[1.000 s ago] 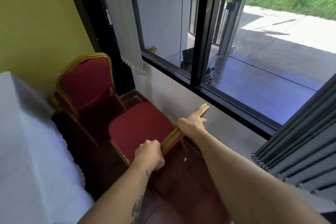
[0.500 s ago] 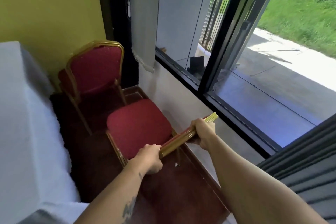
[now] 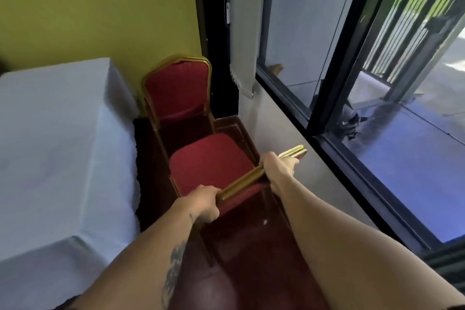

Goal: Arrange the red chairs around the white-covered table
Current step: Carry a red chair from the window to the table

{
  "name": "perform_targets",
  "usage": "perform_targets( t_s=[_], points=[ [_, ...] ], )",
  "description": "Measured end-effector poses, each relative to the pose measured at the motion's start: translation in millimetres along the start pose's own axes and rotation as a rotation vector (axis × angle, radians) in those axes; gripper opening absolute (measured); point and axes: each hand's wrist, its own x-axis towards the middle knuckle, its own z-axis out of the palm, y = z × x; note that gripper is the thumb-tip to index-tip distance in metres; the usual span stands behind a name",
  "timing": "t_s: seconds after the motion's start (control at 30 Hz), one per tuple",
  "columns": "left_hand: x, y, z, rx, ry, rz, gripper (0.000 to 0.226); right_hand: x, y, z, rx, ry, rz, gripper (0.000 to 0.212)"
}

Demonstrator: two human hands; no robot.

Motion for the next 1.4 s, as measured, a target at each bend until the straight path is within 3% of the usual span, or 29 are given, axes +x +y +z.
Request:
perform_targets(
  t_s=[0.13,0.3,0.97,1.2,1.4],
  points=[
    [-7.5,11.8,6.2,-0.077,-0.024,-0.047,0.036,8.8,-7.4,-6.3,-0.103,-0.061,-0.009,0.095],
    [-16.2,11.8,7.2,-0.1,-0.019,-0.097,0.05,8.8,-11.8,-0.9,-0.148,-0.137,-0.03,0.095],
    [-38.3,-51.7,-16.2,-0.166,0.063,-0.258,0.037,0.4,-25.3,99.4,-0.266,-0.387,-0.081,0.098],
    [-35.6,-68.1,-11.0,-0.182,0.099,-0.374,0.035,6.1,-19.3,130.0,-0.337,-0.467,-0.085,0.092],
    [-17.3,-57.8,-20.3,-0.266,0.149,-0.461,0.037,31.0,-44.0,155.6,-0.403,-0.619,-0.108,0.072]
  ],
)
